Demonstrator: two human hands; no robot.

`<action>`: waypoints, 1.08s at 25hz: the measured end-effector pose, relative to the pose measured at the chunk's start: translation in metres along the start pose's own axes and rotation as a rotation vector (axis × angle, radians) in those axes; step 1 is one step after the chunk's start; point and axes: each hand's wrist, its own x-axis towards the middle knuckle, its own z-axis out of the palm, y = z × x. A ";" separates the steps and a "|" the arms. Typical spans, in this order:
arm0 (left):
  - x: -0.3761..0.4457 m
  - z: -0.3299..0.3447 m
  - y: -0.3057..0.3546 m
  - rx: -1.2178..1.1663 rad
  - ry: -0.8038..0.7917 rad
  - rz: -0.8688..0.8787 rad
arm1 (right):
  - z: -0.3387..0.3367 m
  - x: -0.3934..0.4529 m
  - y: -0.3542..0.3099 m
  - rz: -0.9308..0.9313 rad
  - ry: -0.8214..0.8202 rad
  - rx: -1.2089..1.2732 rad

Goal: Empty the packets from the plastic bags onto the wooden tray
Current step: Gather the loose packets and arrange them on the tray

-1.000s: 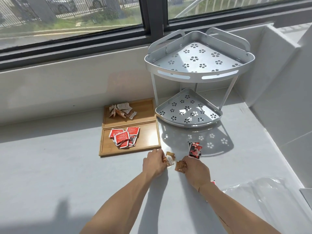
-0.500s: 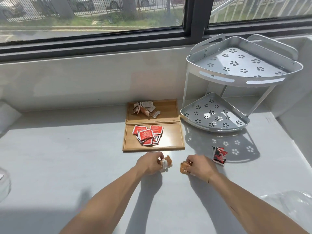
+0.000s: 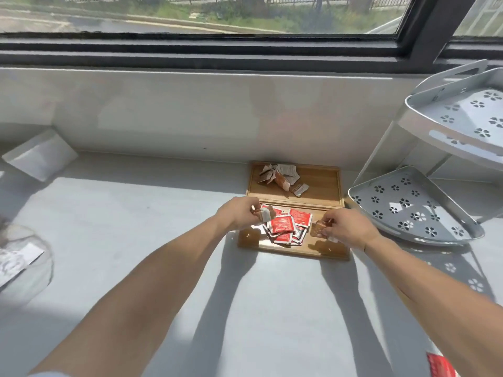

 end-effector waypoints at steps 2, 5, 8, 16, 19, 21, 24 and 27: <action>0.019 -0.013 0.000 0.007 0.043 -0.005 | -0.006 0.019 -0.005 -0.014 0.032 0.007; 0.048 -0.023 0.005 0.038 0.095 -0.009 | -0.012 0.048 -0.006 -0.002 0.068 0.006; 0.073 -0.021 0.009 0.066 0.128 0.007 | -0.018 0.073 -0.003 0.025 0.102 0.003; 0.107 0.005 0.008 0.079 0.192 0.004 | -0.008 0.111 0.000 0.017 0.128 -0.023; 0.109 0.009 0.004 0.097 0.239 -0.040 | -0.002 0.116 -0.003 0.023 0.104 -0.037; 0.106 0.012 0.003 0.113 0.270 -0.064 | 0.001 0.117 -0.005 0.030 0.129 -0.078; 0.100 0.013 0.003 0.096 0.313 -0.094 | 0.006 0.114 -0.008 0.046 0.185 -0.155; 0.090 0.013 0.004 -0.048 0.313 -0.150 | 0.008 0.104 -0.009 0.086 0.214 -0.222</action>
